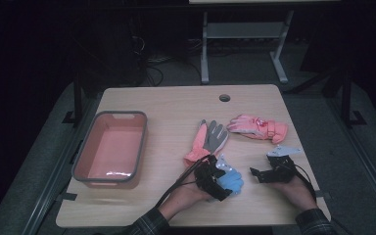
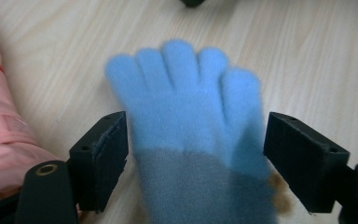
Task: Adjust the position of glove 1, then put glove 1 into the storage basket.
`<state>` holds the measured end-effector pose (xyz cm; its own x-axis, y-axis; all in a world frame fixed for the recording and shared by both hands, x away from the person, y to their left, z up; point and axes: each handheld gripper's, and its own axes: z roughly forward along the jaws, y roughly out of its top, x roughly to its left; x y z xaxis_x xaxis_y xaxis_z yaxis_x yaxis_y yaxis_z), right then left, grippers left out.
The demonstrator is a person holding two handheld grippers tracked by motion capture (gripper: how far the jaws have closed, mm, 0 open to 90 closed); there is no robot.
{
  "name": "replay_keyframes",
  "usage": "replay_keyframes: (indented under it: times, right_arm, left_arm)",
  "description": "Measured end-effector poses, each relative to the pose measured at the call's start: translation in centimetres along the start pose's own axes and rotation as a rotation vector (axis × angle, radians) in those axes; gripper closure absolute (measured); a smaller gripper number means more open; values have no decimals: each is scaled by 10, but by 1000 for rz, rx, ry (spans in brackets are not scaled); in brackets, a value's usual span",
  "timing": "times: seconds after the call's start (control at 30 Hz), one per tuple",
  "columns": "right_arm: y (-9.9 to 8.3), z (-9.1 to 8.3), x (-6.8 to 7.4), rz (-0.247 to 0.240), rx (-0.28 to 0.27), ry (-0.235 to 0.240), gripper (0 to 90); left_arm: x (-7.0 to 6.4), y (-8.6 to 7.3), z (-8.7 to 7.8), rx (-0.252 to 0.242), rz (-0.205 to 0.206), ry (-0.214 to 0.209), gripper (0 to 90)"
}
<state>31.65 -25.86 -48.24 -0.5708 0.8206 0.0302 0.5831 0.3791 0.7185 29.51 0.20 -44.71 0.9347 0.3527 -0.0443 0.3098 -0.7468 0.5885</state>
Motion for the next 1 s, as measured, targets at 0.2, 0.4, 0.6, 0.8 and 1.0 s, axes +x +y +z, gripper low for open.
replay_keyframes:
  times: [0.2, 0.4, 0.6, 0.8, 1.0]
  right_arm:
    - [0, 0, 0, 0, -1, 0, 107]
    - [0, 0, 0, 0, -1, 0, 107]
    - [0, 0, 0, 1, 0, 0, 107]
    - [0, 0, 0, -1, -1, -1, 107]
    - [0, 0, 1, 3, 0, -1, 107]
  left_arm:
    - [0, -3, 8, 21, -8, -3, 212]
    - [-5, -5, 13, 36, 20, 21, 215]
    - [-5, -7, 10, 20, 24, 29, 297]
    - [-3, -8, 7, 18, 22, 26, 443]
    - [-1, -8, 5, 17, 27, -8, 627]
